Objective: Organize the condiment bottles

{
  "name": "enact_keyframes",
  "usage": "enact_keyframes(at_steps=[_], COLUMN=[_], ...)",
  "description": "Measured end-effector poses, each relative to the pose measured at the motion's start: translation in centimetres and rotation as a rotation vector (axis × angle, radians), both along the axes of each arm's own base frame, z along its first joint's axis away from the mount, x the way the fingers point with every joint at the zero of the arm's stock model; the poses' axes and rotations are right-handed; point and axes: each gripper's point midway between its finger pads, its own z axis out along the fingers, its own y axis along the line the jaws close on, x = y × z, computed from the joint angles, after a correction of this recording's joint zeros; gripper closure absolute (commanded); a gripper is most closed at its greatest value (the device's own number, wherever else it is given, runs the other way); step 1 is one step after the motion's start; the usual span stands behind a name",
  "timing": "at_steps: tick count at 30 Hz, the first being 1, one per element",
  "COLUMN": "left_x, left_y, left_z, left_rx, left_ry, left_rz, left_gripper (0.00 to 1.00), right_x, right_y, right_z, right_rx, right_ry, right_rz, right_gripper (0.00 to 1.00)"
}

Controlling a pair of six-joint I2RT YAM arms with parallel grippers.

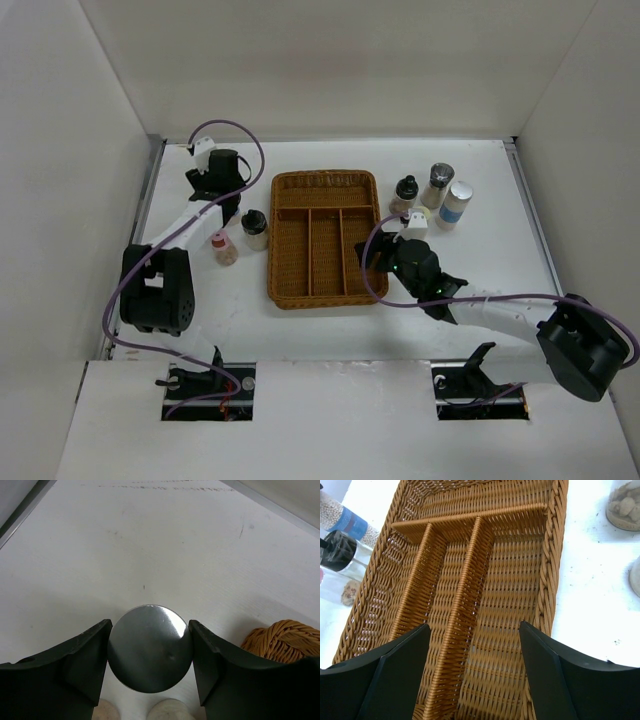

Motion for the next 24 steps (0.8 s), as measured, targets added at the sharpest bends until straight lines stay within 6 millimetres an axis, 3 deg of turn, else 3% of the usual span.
enact_keyframes(at_steps=[4, 8, 13, 16, 20, 24], left_x=[-0.6, -0.5, 1.1, 1.3, 1.4, 2.1], left_y=[-0.1, -0.9, -4.8, -8.0, -12.9, -16.9], left_z=[1.5, 6.3, 14.2, 16.9, 17.2, 14.0], left_rx=[0.005, 0.029, 0.019, 0.0, -0.017, -0.021], left_ry=[-0.015, -0.098, -0.269, -0.332, -0.342, -0.278], left_rz=[-0.004, -0.023, -0.104, -0.172, -0.277, -0.367], left_gripper=[0.66, 0.66, 0.66, 0.66, 0.66, 0.66], right_x=[0.0, 0.0, 0.0, 0.0, 0.1, 0.1], right_y=[0.0, 0.0, 0.0, 0.0, 0.0, 0.0], right_z=[0.0, -0.2, -0.2, -0.2, -0.1, -0.1], right_rx=[-0.001, -0.004, -0.003, -0.005, -0.005, -0.007], right_ry=[0.0, 0.003, 0.002, 0.001, 0.0, -0.004], right_rz=[0.0, 0.0, 0.0, 0.0, -0.001, -0.001], right_gripper=[0.21, 0.21, 0.22, 0.22, 0.22, 0.22])
